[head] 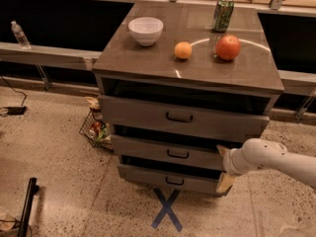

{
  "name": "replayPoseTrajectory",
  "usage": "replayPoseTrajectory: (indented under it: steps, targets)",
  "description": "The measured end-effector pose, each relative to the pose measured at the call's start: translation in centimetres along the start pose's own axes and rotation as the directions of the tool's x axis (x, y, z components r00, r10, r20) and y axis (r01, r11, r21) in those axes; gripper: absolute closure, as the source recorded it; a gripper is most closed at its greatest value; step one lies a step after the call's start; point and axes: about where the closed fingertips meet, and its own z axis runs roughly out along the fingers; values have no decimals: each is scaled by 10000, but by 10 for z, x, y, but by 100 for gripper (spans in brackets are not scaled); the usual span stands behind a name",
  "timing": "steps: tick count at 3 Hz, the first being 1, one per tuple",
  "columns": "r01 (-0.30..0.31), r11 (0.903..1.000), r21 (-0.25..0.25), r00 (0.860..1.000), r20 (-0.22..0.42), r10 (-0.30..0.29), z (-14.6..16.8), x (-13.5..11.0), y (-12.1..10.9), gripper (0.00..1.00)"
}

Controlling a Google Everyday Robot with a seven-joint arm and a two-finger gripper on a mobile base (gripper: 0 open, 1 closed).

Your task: Open middle drawer

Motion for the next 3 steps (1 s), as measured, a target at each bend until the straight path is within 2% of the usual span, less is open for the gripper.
replayPoseTrajectory:
  steps: [1,2,3]
  targets:
    - [121,9999,0,9999,-47,-121,20,7,-18,0]
    - [-17,10000,-8,9998,-219,17,33,20,-30,0]
    - [-329,9995,26,9989,-333,329,42,32,-38,18]
